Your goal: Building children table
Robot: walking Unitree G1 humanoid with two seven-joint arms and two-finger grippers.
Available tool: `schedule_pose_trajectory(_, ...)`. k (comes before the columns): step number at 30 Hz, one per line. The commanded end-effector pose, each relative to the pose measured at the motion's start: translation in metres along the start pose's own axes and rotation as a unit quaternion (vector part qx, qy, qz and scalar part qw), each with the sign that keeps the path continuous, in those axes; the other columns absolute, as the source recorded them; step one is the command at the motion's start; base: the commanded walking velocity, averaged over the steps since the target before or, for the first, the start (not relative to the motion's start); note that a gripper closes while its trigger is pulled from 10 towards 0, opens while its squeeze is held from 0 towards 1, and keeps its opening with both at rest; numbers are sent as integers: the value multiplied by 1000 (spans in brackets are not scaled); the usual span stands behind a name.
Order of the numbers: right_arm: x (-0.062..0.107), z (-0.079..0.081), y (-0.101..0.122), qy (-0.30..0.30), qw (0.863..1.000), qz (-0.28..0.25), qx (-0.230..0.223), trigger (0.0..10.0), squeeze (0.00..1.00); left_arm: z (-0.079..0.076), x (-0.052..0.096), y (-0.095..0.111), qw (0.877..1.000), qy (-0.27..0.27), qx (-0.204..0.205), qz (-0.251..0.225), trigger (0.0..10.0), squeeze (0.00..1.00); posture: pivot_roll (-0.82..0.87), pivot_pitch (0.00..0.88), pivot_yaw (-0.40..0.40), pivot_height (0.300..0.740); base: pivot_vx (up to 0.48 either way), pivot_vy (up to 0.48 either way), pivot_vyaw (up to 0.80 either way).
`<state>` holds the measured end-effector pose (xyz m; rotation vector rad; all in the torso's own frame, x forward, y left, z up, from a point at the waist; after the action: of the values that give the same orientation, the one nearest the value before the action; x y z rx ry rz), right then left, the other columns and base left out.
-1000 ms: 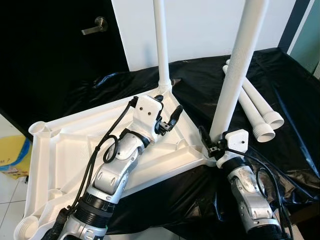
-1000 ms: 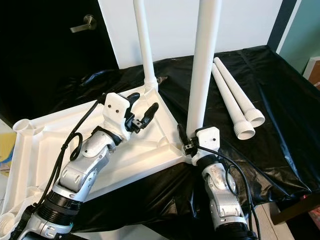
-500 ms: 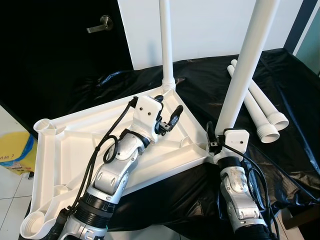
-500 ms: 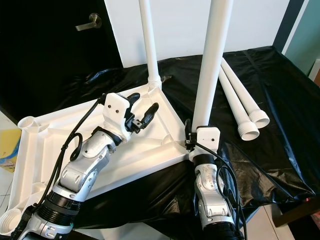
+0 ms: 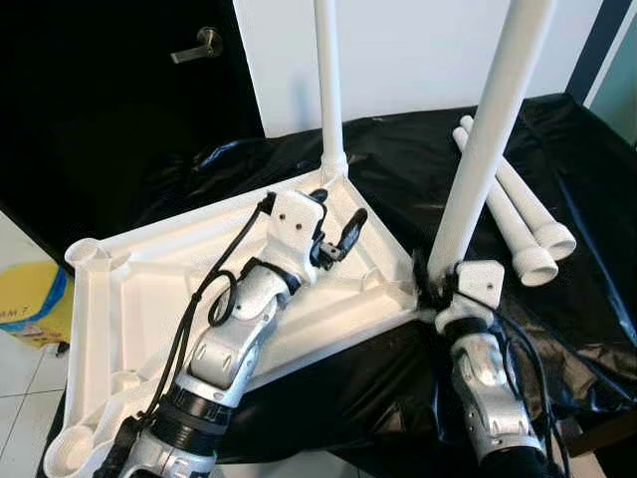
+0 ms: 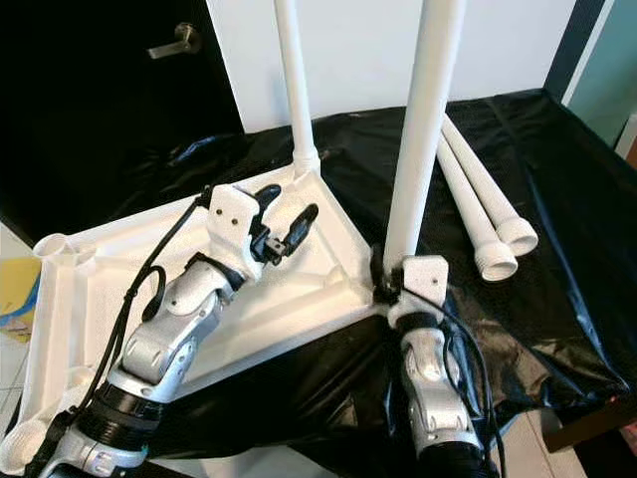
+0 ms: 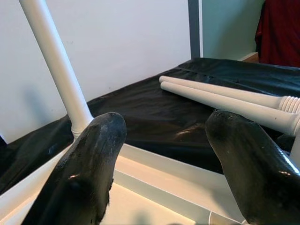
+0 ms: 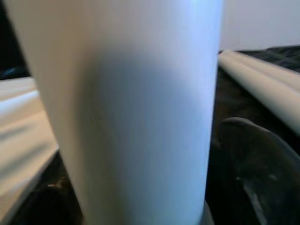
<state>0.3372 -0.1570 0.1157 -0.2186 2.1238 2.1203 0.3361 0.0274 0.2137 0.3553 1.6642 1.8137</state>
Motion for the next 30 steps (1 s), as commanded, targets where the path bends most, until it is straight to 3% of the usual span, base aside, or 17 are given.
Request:
schedule_pose_trajectory(1, 1, -1, -5, 24, 1000, 11, -11, 10000, 1000, -10, -1, -1, 999, -47, -3, 1, 10000, 0, -149, 11, 84, 740, 0, 0, 0)
schedule_pose_trajectory(5, 1, 3, -5, 53, 998, 13, -17, 10000, 1000, -10, -1, -1, 999, -47, -3, 0, 10000, 0, -150, 13, 84, 740, 0, 0, 0)
schedule_pose_trajectory(6, 1, 5, -5, 74, 997, 16, -21, 10000, 196, -9, -1, -1, 999, -46, -3, 0, 10000, 0, -149, 22, 83, 740, 0, 0, 0)
schedule_pose_trajectory(7, 2, 6, -4, 94, 995, 16, -19, 10000, 0, -8, -2, 0, 999, -44, -3, -1, 10000, 0, -149, 25, 85, 740, 0, 0, 0)
schedule_pose_trajectory(11, 2, 8, -2, 133, 991, 17, -17, 10000, 0, -6, -3, 0, 999, -41, -3, -2, 10000, 0, -148, 29, 84, 740, 0, 0, 0)
schedule_pose_trajectory(17, -6, 4, 10, 223, 974, 10, 36, 10000, 0, -6, -3, 1, 999, -42, -4, -3, 10000, 0, -153, 24, 88, 740, 0, 0, 0)
schedule_pose_trajectory(20, -8, 3, 12, 231, 972, 9, 40, 10000, 0, -6, -4, 1, 999, -42, -4, -4, 10000, 0, -153, 24, 88, 740, 0, 0, 0)
schedule_pose_trajectory(23, -17, 4, 19, 276, 959, 8, 67, 10000, 0, -4, -4, 1, 999, -42, -5, -5, 10000, 0, -153, 16, 90, 740, 0, 0, 0)
schedule_pose_trajectory(28, -20, 11, 19, 318, 945, 17, 72, 9961, 0, -4, -6, 2, 999, -43, -7, -6, 10000, 0, -151, 9, 89, 740, 0, 0, 0)
schedule_pose_trajectory(29, -21, 13, 18, 330, 941, 22, 72, 4784, 0, -4, -6, 2, 999, -44, -8, -7, 10000, 0, -149, 9, 87, 740, 0, 0, 0)
schedule_pose_trajectory(30, -21, 13, 18, 330, 941, 22, 72, 4784, 0, -4, -6, 2, 999, -44, -8, -7, 10000, 0, -149, 9, 87, 740, 0, 0, 0)
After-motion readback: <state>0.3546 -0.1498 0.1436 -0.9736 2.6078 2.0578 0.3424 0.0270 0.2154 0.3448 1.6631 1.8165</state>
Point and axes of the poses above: a point about 5 cm out from each wrist's last joint towards the gripper, its own x axis pointing back from the gripper into the wrist, its own y axis along the axis of the wrist's last joint, z = x × y, the point moved 6 cm from there along -x, pointing out of the wrist towards the gripper
